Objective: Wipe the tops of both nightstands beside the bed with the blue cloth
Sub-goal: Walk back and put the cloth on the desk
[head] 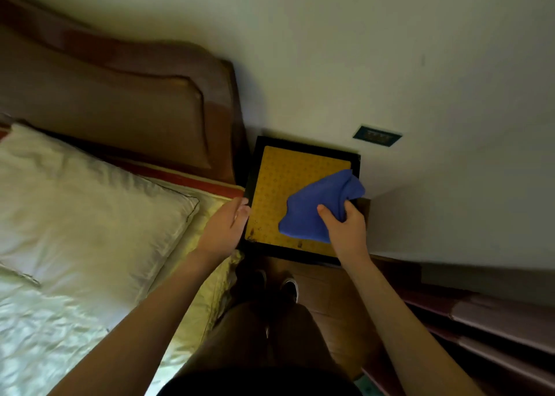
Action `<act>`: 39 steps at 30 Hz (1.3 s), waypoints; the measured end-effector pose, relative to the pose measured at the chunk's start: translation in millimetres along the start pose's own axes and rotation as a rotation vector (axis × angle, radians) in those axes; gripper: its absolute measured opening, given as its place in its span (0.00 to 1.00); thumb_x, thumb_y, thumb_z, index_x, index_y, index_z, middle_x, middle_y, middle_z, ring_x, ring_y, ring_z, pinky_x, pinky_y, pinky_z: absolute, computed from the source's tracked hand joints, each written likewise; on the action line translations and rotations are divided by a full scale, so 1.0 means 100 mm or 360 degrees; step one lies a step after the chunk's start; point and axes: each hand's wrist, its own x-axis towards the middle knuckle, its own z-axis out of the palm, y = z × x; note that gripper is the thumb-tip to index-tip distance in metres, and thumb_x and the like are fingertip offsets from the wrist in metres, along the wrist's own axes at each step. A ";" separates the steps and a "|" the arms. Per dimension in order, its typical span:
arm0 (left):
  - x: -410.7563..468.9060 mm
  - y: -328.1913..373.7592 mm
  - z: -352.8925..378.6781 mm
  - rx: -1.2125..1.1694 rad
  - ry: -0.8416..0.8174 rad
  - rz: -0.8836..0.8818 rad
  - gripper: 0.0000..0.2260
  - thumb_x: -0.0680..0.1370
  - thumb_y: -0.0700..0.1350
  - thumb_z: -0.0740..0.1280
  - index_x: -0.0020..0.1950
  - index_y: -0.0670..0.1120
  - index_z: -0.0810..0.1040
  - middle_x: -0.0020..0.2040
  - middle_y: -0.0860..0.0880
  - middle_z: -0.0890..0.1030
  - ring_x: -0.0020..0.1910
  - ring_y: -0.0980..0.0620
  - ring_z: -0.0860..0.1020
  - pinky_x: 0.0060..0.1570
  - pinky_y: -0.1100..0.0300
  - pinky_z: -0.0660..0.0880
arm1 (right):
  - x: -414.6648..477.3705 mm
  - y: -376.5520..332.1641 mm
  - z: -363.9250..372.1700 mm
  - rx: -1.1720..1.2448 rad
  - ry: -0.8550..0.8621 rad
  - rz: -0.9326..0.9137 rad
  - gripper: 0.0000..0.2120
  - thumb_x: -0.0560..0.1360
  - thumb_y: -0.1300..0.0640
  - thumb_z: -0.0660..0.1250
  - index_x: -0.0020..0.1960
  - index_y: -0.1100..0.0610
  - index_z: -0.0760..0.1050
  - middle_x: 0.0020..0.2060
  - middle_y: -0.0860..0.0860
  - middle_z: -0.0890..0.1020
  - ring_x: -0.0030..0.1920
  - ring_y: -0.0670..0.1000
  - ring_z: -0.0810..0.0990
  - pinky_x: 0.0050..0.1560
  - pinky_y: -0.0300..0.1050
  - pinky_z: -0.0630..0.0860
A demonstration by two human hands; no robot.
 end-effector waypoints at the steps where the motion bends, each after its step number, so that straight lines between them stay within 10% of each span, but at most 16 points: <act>1: -0.13 0.18 -0.12 0.0013 0.0031 0.0060 0.15 0.82 0.53 0.54 0.61 0.48 0.75 0.55 0.51 0.79 0.55 0.54 0.76 0.53 0.55 0.72 | -0.13 -0.13 -0.07 -0.0015 -0.0009 -0.0037 0.08 0.78 0.59 0.66 0.58 0.54 0.74 0.48 0.47 0.80 0.47 0.44 0.81 0.47 0.37 0.77; 8: -1.08 0.45 -0.71 0.0242 0.0104 0.0136 0.21 0.80 0.58 0.53 0.62 0.48 0.76 0.57 0.53 0.80 0.56 0.56 0.76 0.54 0.57 0.72 | -0.91 -0.53 -0.34 -0.0162 -0.0075 -0.0152 0.08 0.77 0.57 0.67 0.56 0.49 0.75 0.48 0.44 0.81 0.44 0.39 0.82 0.48 0.43 0.78; 14: -1.77 -0.18 -0.73 -0.0028 0.0405 -0.0429 0.12 0.79 0.56 0.58 0.49 0.52 0.77 0.46 0.53 0.81 0.46 0.53 0.78 0.43 0.59 0.69 | -0.92 -0.46 -0.32 -0.0408 -0.0170 -0.0132 0.31 0.69 0.42 0.70 0.67 0.57 0.71 0.58 0.57 0.80 0.55 0.60 0.80 0.56 0.64 0.76; 18: -2.28 -0.25 -0.49 -0.0429 0.0775 -0.0727 0.08 0.80 0.52 0.61 0.45 0.55 0.78 0.43 0.53 0.83 0.45 0.54 0.80 0.44 0.58 0.71 | -0.76 -0.61 -0.11 -0.0488 -0.0364 -0.0225 0.27 0.75 0.55 0.70 0.72 0.59 0.68 0.65 0.59 0.76 0.61 0.62 0.77 0.60 0.61 0.74; 27: -3.37 0.13 0.42 -0.0860 0.1633 -0.1178 0.09 0.80 0.53 0.60 0.52 0.53 0.79 0.48 0.56 0.82 0.48 0.56 0.79 0.47 0.57 0.73 | -0.94 -0.70 0.49 -0.1012 -0.1479 -0.0482 0.15 0.74 0.57 0.71 0.60 0.58 0.76 0.52 0.55 0.83 0.53 0.56 0.81 0.51 0.59 0.78; 35: -4.83 0.57 2.24 -0.1344 0.2186 -0.1926 0.09 0.80 0.53 0.60 0.48 0.53 0.79 0.44 0.51 0.82 0.44 0.52 0.79 0.42 0.57 0.73 | -2.13 -0.14 0.89 -0.1395 -0.2415 -0.0525 0.08 0.74 0.61 0.71 0.52 0.59 0.78 0.44 0.53 0.84 0.45 0.52 0.83 0.35 0.34 0.77; 39: -5.40 0.87 2.97 -0.1603 0.2605 -0.2240 0.09 0.80 0.50 0.60 0.48 0.50 0.79 0.43 0.51 0.83 0.45 0.48 0.80 0.45 0.55 0.74 | -2.95 0.26 1.04 -0.1624 -0.2847 -0.0704 0.07 0.73 0.63 0.72 0.39 0.64 0.76 0.31 0.56 0.79 0.35 0.52 0.77 0.33 0.42 0.72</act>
